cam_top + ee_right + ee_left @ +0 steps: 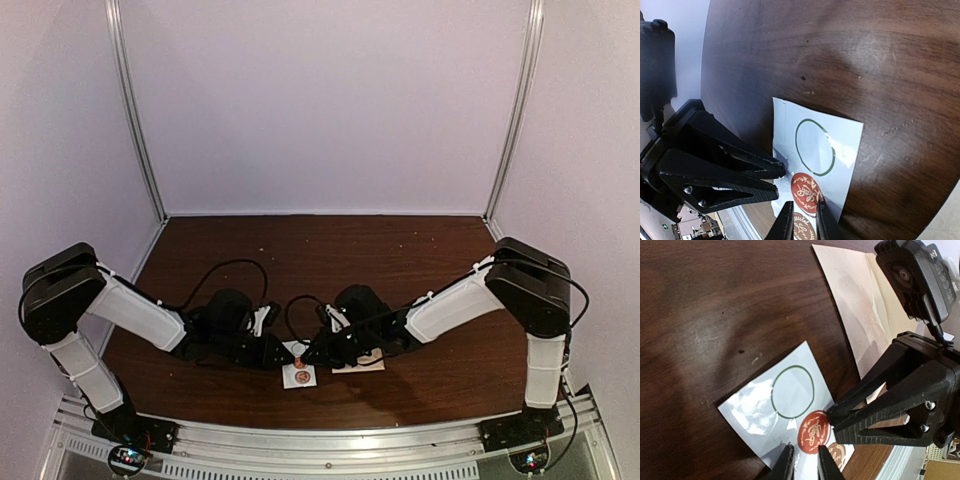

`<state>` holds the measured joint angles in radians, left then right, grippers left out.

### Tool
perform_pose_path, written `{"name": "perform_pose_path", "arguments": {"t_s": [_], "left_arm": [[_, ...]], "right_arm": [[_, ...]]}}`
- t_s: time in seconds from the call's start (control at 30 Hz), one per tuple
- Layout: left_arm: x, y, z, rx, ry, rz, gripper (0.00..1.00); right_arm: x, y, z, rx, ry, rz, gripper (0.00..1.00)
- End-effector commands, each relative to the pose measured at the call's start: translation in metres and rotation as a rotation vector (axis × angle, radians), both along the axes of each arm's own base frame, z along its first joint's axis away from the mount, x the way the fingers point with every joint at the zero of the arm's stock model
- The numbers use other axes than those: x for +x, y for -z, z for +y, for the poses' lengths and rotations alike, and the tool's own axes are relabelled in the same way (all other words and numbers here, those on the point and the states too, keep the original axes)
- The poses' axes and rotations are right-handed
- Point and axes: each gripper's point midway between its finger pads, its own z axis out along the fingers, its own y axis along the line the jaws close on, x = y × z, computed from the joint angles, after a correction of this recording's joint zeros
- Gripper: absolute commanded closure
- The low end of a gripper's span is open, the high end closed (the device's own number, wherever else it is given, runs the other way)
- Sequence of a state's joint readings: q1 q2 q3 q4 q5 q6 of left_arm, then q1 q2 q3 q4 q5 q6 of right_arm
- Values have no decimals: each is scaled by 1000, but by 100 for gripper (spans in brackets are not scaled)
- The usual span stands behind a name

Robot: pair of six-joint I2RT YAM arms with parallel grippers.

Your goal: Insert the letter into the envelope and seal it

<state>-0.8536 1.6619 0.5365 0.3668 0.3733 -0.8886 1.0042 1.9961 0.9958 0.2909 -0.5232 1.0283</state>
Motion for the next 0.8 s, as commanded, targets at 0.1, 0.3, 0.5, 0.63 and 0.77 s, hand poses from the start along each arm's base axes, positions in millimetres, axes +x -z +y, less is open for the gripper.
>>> {"name": "perform_pose_path", "arguments": {"t_s": [0.1,0.3,0.5,0.63,0.77], "left_arm": [[3,5,3,8,-17,-4,82],[3,5,4,12,-15,-3,82],[3,6,5,16,-16,-3,82],[3,6,4,16,-17,-4,82],[3,6,4,16,-15,-3,82]], "right_arm": [[1,6,1,-41,17,-3,84],[2,6,-3,-60,28,-9,83],[2,6,-5,-67,38,-7,84],[4,3,-6,-75,45,-19,84],[5,0,-7,-76,50,-25,84]]}}
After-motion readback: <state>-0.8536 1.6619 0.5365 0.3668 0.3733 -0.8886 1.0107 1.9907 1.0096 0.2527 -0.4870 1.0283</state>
